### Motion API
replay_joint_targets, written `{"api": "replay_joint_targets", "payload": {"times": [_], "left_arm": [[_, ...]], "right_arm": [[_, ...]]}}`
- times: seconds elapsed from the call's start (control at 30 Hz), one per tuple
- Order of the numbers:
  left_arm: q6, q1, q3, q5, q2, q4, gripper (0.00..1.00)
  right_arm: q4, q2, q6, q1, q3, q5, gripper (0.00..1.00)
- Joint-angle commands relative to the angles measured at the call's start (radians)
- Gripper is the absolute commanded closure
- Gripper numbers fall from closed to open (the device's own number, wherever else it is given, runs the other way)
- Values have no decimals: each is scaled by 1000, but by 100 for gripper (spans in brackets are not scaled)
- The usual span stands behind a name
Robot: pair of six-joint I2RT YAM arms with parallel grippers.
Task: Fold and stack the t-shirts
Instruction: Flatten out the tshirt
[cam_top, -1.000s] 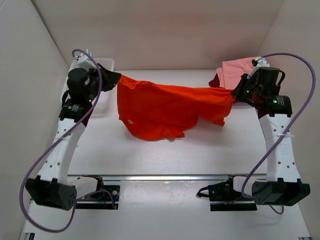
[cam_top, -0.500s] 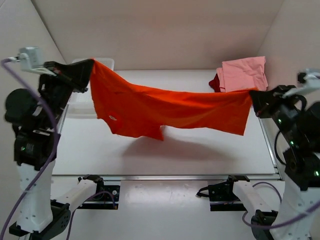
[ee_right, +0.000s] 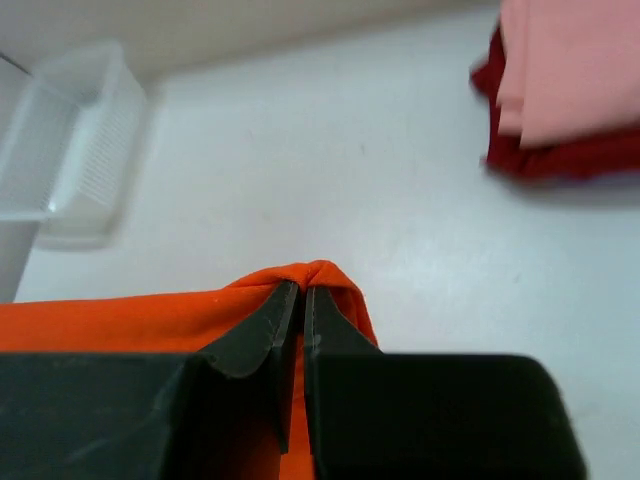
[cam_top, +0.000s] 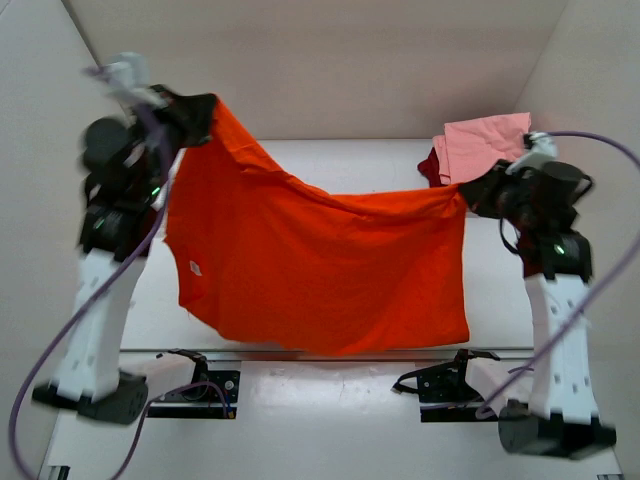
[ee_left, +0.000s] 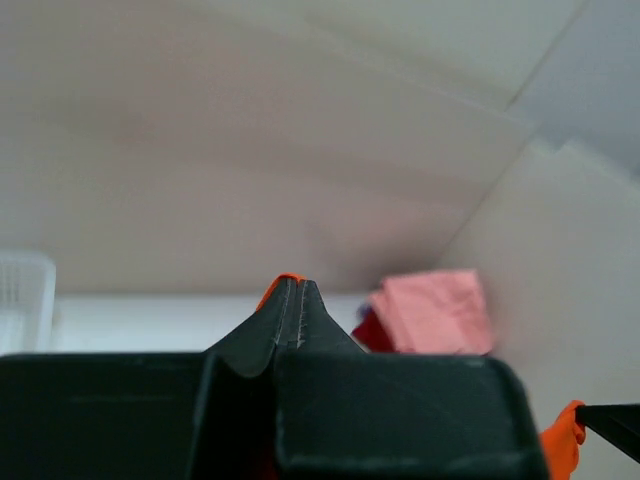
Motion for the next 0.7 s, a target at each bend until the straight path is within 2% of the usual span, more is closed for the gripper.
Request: {"api": "replay_joint_targets", "payload": {"times": [0.0, 0.07, 0.13, 0.17, 0.2, 0.23, 0.27, 0.3, 0.33, 0.37, 0.4, 0.43, 0.47, 0.5, 0.53, 0.67], "left_arm": [[5, 25, -115, 58, 255, 61, 100], [-10, 56, -80, 92, 407, 104, 100], [-21, 79, 27, 71, 649, 136, 100], [-14, 79, 146, 45, 715, 138, 100], [2, 79, 325, 5, 865, 101, 98], [13, 79, 435, -5, 1015, 75, 75], [17, 83, 685, -28, 1091, -22, 57], [-3, 87, 864, -11, 1219, -84, 56], [-42, 100, 841, 1, 1195, -68, 56], [-56, 109, 687, 35, 1153, -6, 55], [-64, 113, 511, 62, 1063, 48, 52], [-44, 104, 417, 63, 956, 82, 52], [-34, 88, 232, 54, 903, 146, 51], [-24, 73, 65, 38, 797, 202, 50], [-26, 67, -77, 38, 698, 239, 49], [-27, 31, -357, 104, 443, 188, 49]], "right_arm": [[170, 116, 71, 32, -142, 4, 100], [226, 223, 87, 22, -170, -13, 100], [325, 419, 110, 6, -141, -31, 100], [339, 472, 114, -12, -115, -44, 100], [358, 570, 103, -20, -42, -35, 96], [359, 657, 109, -11, 23, 27, 92], [359, 678, 101, -26, 51, 40, 82], [366, 718, 89, -28, 92, 73, 74], [355, 744, 97, -41, 127, 89, 72], [341, 744, 95, -43, 131, 115, 69], [347, 727, 100, -54, 114, 121, 60], [368, 695, 94, -60, 65, 152, 52], [373, 681, 92, -58, 36, 172, 41], [384, 639, 80, -70, -24, 189, 34], [378, 606, 68, -68, -85, 201, 32], [236, 584, 26, -78, -190, 190, 34]]}}
